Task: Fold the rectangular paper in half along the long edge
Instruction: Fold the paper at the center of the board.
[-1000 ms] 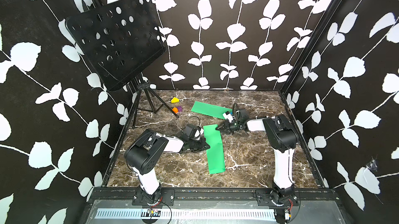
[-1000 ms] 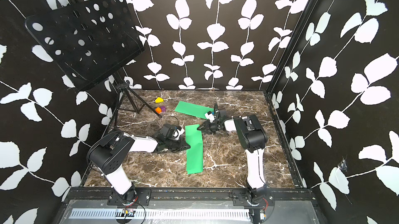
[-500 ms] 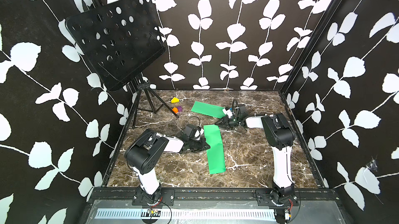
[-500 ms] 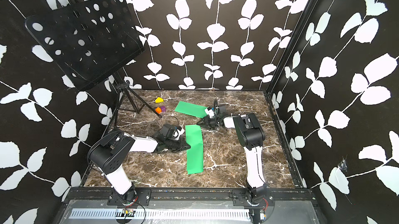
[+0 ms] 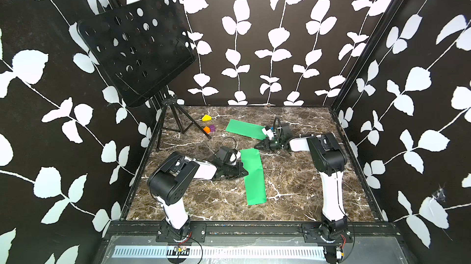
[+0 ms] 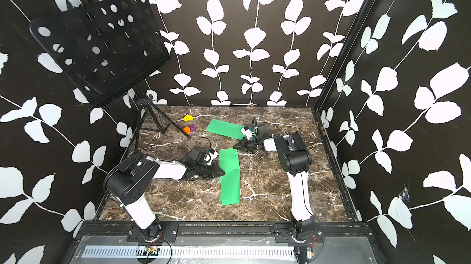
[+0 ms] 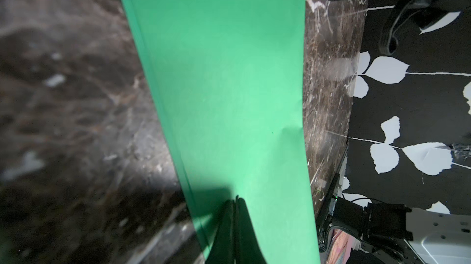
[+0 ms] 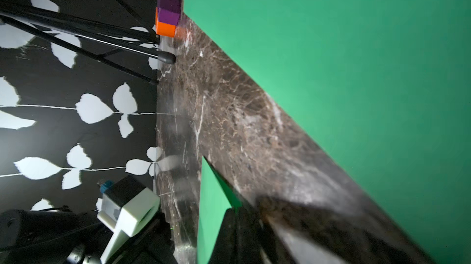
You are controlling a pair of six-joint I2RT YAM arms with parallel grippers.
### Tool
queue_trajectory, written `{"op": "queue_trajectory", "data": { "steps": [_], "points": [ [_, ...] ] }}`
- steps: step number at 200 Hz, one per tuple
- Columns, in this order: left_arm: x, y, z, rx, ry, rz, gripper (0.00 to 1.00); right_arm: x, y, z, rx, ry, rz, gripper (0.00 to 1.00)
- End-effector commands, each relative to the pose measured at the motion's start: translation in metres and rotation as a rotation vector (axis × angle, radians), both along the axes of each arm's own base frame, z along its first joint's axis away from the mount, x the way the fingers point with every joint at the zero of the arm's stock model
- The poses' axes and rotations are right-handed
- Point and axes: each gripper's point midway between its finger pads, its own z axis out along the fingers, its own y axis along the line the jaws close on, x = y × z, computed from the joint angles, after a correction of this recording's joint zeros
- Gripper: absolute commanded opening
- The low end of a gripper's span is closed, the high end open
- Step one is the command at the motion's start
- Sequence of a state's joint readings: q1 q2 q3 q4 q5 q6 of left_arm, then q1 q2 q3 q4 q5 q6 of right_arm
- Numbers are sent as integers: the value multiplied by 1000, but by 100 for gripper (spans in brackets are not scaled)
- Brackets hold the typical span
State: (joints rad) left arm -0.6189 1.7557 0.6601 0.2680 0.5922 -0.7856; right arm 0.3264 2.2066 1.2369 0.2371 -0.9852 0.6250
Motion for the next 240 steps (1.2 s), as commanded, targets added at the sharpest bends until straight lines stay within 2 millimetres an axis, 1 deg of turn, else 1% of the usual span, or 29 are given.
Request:
{"op": "queue_trajectory", "data": {
  "steps": [1,10,22,27,36,45,65,90,98,112,135,138,147,152,156,162,171,182,194,198,207,216,238,239,240],
  "points": [
    [-57,53,-71,276,246,23,0,1,-3,-5,-21,-28,0,0],
    [-58,53,-71,278,249,23,0,2,-3,-4,-22,-30,-4,1],
    [-59,54,-72,280,252,24,0,1,-4,-3,-21,-35,-5,31],
    [-59,54,-72,280,252,24,0,1,-3,-2,-18,-36,-5,39],
    [-59,54,-72,279,253,26,0,0,-3,0,-11,-38,-4,45],
    [-59,54,-72,278,251,26,0,-3,-4,0,-10,-35,-3,46],
    [-58,53,-71,277,249,26,0,-14,-7,-1,-12,-31,-3,45],
    [-58,53,-72,276,251,27,0,-28,-9,-3,-16,-26,-2,33],
    [-58,53,-72,276,253,27,0,-29,-10,-3,-21,-27,-5,24],
    [-59,53,-73,277,255,25,0,-29,-11,-5,-31,-23,-8,0],
    [-60,55,-73,282,257,24,0,-31,-10,-8,-34,-6,-8,0],
    [-60,55,-73,282,257,24,0,-31,-10,-8,-34,-7,-9,5],
    [-59,55,-73,283,254,26,0,-33,-11,-8,-34,-4,-16,29],
    [-60,55,-73,284,254,27,0,-36,-11,-7,-32,-7,-17,37],
    [-60,55,-73,284,255,28,0,-37,-11,-6,-30,-9,-18,42],
    [-60,55,-73,285,256,29,0,-41,-11,-6,-29,-6,-18,46],
    [-59,55,-73,284,254,30,0,-46,-12,-6,-31,-3,-19,48],
    [-59,55,-73,284,256,29,0,-54,-13,-5,-32,4,-19,46],
    [-59,54,-73,283,258,27,0,-62,-13,-3,-30,6,-15,40],
    [-59,54,-73,282,259,27,0,-65,-14,-3,-34,8,-15,36],
    [-59,54,-73,282,257,25,0,-70,-16,-3,-42,11,-18,22],
    [-59,54,-73,284,257,23,0,-74,-17,-4,-49,16,-20,0],
    [-58,53,-72,282,253,23,0,-81,-21,-5,-57,29,-38,0],
    [-57,53,-72,282,253,23,0,-81,-21,-6,-58,30,-39,1],
    [-58,53,-72,282,254,23,0,-81,-21,-5,-58,31,-41,4]
  ]
}}
